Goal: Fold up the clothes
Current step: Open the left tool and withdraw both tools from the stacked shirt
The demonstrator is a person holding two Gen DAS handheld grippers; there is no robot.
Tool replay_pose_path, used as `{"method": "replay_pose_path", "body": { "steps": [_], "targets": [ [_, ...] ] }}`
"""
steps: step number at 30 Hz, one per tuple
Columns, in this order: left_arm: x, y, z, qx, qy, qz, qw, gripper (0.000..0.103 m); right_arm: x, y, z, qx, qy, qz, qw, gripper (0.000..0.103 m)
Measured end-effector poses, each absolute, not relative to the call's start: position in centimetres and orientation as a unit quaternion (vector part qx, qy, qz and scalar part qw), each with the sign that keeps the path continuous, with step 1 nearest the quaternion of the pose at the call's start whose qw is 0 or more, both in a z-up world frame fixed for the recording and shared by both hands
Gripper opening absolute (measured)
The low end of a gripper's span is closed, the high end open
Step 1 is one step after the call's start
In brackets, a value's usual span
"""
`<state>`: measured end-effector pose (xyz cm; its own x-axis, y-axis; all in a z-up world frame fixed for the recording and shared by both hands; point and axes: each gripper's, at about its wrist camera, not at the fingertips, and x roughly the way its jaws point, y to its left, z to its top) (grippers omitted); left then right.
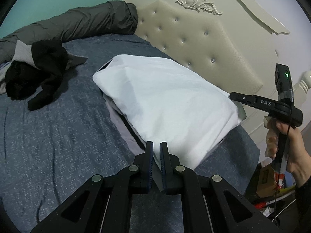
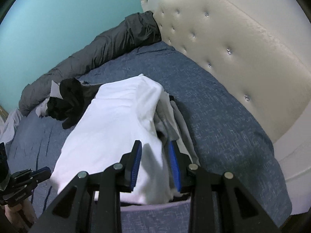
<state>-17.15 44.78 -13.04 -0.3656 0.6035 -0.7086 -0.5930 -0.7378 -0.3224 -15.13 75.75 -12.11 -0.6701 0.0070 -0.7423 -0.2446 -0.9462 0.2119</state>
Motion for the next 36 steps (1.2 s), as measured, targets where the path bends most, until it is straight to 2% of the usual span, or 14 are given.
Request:
{"method": "replay_pose_path", "body": {
  "steps": [5,9,16,20,24,25,26,27,36],
  "targets": [
    [-16.0,44.3,-11.2,-0.422,-0.003,0.832,0.361,0.009,-13.1,73.9,-11.0,-0.386,0.139,0.909,0.073,0.029],
    [-14.9,44.0,-9.6,-0.412,-0.001,0.835,0.364,0.027,-11.9,72.9,-10.0,-0.375,0.137,0.914,0.077,0.029],
    [-12.8,43.4,-6.9,-0.393,0.006,0.843,0.368,0.031,-9.7,71.2,-8.5,-0.358,0.142,0.919,0.08,0.031],
    [-11.6,43.0,-5.6,-0.383,0.006,0.847,0.37,0.039,-8.2,70.3,-7.7,-0.351,0.143,0.921,0.088,0.031],
    [-10.2,42.5,-4.3,-0.371,0.009,0.851,0.371,0.043,-6.8,69.2,-6.6,-0.343,0.142,0.924,0.088,0.032],
    [-10.0,42.4,-4.1,-0.369,0.009,0.852,0.37,0.044,-6.5,68.9,-6.4,-0.341,0.141,0.925,0.089,0.036],
    [-9.8,42.2,-3.8,-0.368,0.009,0.853,0.369,0.046,-6.2,68.7,-6.1,-0.339,0.141,0.926,0.09,0.046],
    [-9.6,42.0,-3.6,-0.366,0.009,0.854,0.369,0.048,-5.7,68.5,-5.9,-0.335,0.143,0.927,0.091,0.05],
    [-6.9,40.2,-1.6,-0.349,0.012,0.862,0.367,0.065,-1.9,66.1,-3.8,-0.317,0.143,0.932,0.104,0.059]
  ]
}}
